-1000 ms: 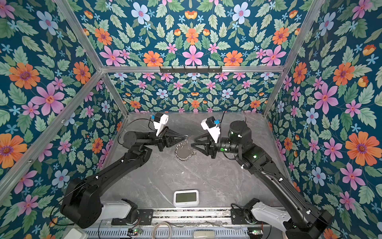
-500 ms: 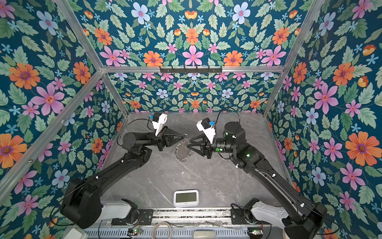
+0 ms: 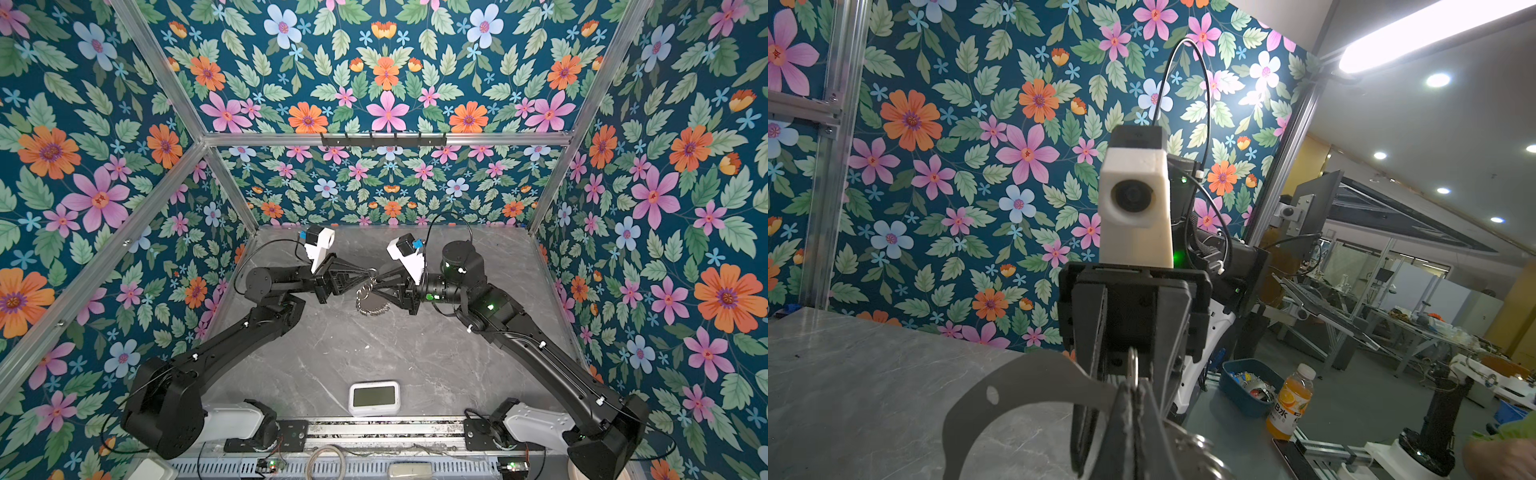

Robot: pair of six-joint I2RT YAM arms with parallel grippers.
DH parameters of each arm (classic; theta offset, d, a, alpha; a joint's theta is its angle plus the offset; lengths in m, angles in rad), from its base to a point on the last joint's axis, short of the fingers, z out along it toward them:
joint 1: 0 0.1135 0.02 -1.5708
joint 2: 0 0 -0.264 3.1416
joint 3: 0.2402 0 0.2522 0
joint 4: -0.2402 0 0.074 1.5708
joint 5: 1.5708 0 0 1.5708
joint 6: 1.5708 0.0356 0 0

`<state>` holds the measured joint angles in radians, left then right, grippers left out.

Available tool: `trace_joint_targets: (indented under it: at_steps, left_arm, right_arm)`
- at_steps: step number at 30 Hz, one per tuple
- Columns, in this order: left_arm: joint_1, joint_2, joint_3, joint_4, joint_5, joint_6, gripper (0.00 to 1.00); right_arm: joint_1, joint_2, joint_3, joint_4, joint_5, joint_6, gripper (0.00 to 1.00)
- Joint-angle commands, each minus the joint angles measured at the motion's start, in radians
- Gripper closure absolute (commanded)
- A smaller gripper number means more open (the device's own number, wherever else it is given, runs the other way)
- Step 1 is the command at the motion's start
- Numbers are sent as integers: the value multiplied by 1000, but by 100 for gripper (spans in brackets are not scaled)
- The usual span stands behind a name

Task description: Remove the keys from the keyring

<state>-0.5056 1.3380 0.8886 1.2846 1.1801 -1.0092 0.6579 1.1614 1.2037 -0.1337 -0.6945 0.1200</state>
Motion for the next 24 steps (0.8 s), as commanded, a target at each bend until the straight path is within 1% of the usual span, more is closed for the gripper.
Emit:
trace_joint_targets:
  at_steps: [1,11,16,21,24]
  left_arm:
    - [0,-6,0,53,-10,-6,100]
    - [1,-7,-3,55,-13,-8,100]
    - [1,-14,-3,36,-14,6,100]
    - [0,-26,-5,-10,-16,41,100]
    - [1,-33,-5,-41,-19,65,100]
  right_arm:
    - [3,3,8,14,21,-14,73]
    - [12,3,14,0,30,-22,90]
    - [14,-3,16,-23,42,-29,94]
    - [14,-18,10,-45,59,-38,100]
    - [14,-25,9,-59,68,-41,100]
